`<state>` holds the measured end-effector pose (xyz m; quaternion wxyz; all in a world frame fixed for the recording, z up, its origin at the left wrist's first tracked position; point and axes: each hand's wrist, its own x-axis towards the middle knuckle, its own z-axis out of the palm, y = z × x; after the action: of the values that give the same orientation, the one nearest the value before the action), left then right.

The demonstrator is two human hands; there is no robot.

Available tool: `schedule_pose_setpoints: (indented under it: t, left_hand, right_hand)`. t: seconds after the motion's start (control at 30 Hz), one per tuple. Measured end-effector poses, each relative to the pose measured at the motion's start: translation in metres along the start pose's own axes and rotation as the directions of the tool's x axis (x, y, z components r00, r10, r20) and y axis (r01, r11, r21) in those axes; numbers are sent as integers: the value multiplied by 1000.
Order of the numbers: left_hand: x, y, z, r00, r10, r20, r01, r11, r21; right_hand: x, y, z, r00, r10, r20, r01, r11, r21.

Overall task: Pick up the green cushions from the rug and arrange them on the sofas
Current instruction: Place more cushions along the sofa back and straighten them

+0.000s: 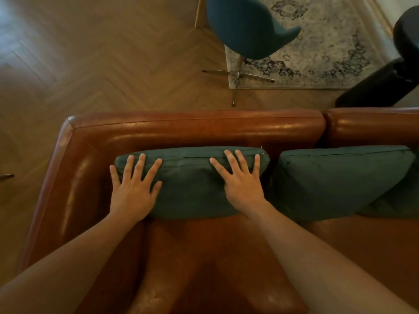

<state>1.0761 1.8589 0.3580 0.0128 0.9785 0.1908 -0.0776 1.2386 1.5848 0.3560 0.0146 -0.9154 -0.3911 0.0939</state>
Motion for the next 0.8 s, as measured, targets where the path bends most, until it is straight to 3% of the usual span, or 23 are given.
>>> schedule_pose_setpoints:
  t: [0.2,0.3,0.33,0.4,0.47,0.5,0.57,0.6,0.7,0.8]
  left_hand:
    - [33,-9,-2,966,-19,259,17,1000,8]
    - [45,-14,-12,937,-28,347,49,998,-51]
    - [44,-14,-15,953,-43,300,62,997,-54]
    - [33,-13,-19,992,-102,74,107,993,-58]
    - [15,-6,-17,969,-225,-104,206,964,-166]
    - [8,-2,-15,940,-327,-95,288,914,-287]
    - [4,5,-6,855,-501,131,472,649,-597]
    - [5,7,-2,825,-512,239,522,530,-668]
    - [15,9,1,825,-465,320,547,516,-659]
    - [23,8,-9,826,-433,359,555,518,-651]
  right_hand:
    - [32,5,0,958,45,285,-66,996,68]
    - [47,6,-14,935,53,351,-92,991,96]
    - [46,6,-17,943,61,326,-95,991,90]
    - [37,6,-17,977,95,190,-108,992,60]
    - [21,10,-10,979,200,33,-202,976,76]
    - [13,12,-3,962,274,5,-273,955,118]
    - [3,14,11,922,382,67,-387,897,214]
    - [2,14,15,906,402,133,-424,870,251]
    - [12,19,15,878,380,290,-459,840,289]
    - [21,25,0,865,358,352,-444,872,206]
